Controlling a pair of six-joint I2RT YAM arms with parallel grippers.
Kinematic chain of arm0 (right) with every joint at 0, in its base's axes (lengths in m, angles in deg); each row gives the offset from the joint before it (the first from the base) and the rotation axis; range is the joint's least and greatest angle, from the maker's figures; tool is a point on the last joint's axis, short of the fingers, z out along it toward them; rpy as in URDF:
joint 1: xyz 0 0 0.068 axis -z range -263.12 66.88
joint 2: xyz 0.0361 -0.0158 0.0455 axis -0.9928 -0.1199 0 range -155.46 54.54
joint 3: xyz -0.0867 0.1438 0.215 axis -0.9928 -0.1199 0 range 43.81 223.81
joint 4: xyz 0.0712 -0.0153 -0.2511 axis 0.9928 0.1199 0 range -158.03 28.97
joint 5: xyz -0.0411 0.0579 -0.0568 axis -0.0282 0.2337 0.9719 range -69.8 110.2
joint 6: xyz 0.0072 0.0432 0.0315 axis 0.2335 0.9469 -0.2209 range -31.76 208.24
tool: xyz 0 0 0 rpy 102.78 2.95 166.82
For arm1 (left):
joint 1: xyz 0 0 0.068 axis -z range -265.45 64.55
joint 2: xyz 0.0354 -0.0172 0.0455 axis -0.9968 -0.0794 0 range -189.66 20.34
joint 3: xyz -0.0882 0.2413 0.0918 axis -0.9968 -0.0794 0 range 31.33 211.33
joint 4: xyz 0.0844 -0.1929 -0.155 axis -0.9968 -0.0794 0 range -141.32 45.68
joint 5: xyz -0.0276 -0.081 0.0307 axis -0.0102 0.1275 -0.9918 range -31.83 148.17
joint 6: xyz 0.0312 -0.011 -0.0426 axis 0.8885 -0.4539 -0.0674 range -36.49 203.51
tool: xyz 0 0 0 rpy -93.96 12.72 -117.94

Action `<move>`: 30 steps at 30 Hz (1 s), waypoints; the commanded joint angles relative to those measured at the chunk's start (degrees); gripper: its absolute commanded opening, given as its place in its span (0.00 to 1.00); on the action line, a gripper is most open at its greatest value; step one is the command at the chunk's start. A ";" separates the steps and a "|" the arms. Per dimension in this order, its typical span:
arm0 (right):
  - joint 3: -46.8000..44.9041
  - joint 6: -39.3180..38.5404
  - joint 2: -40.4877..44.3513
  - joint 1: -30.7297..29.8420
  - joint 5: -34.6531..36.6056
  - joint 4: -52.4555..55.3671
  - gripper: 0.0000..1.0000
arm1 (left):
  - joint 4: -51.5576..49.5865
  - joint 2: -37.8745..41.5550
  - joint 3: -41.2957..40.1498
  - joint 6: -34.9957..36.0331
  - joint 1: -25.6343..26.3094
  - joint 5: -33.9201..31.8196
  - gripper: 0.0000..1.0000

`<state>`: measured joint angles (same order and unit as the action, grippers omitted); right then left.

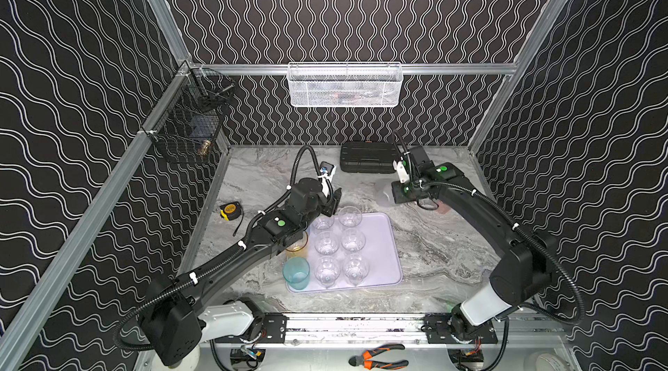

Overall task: Place the glasses into the tray
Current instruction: Pick up the glass from the top-right of the table, then place the glass on the tray.

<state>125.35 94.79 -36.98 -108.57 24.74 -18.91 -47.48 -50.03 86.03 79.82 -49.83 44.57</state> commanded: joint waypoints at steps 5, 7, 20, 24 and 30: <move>-5.11 -2.07 0.66 -0.78 2.16 0.85 0.00 | 0.52 -0.63 -2.49 -4.38 0.51 2.78 0.67; -5.03 -2.15 -0.08 -1.30 2.44 0.97 0.00 | 1.03 -1.27 -2.88 -4.73 0.84 3.14 0.67; -2.89 -2.26 -7.31 -4.61 4.59 1.66 0.00 | -0.56 -5.37 -2.05 -3.43 2.15 4.20 0.66; -1.53 -2.26 -10.08 -5.37 5.69 1.66 0.00 | 0.35 -6.12 -1.99 -3.26 2.44 4.42 0.66; 1.26 -2.35 -15.15 -7.23 7.91 3.10 0.00 | 1.04 -6.88 -1.72 -2.63 2.53 4.20 0.67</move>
<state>125.33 93.08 -50.60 -114.97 31.36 -17.68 -48.01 -56.61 83.89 76.22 -47.38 48.94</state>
